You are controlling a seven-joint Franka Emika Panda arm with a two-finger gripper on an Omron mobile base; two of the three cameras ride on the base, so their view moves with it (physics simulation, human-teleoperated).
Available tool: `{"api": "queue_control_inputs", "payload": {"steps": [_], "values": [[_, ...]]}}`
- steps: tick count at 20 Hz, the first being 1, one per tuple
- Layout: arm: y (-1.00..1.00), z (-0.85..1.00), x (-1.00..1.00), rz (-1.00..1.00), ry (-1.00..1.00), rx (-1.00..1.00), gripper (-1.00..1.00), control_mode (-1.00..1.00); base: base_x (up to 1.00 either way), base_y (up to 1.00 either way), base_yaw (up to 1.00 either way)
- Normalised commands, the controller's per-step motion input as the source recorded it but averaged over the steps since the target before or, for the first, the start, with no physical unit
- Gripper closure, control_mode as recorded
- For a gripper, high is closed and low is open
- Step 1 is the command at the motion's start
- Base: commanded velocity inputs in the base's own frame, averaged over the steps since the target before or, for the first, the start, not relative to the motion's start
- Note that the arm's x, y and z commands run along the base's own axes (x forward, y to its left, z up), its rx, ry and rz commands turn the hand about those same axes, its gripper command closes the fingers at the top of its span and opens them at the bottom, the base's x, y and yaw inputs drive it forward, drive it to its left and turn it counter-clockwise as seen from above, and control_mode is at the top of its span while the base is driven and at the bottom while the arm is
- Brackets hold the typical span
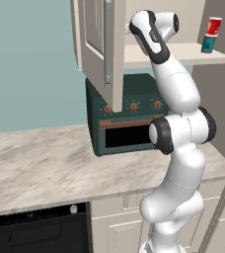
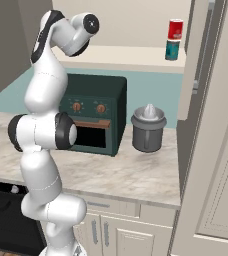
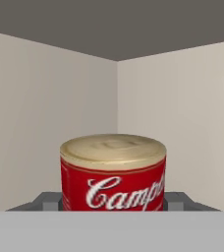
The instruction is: Stack two cans on top of the other two cans in the cabinet.
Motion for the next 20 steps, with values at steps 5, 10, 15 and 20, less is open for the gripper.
{"api": "queue_control_inputs", "payload": {"steps": [5, 10, 15, 20], "values": [[0.0, 0.01, 0.0, 0.0, 0.0, 0.0, 1.0, -1.0, 0.0, 0.0, 0.0], [0.0, 0.02, 0.0, 0.0, 0.0, 0.0, 1.0, -1.0, 0.0, 0.0, 0.0], [0.0, 0.0, 0.0, 0.0, 0.0, 0.0, 1.0, -1.0, 0.0, 0.0, 0.0], [0.01, 0.0, 0.0, 0.0, 0.0, 0.0, 1.0, -1.0, 0.0, 0.0, 0.0]]}}
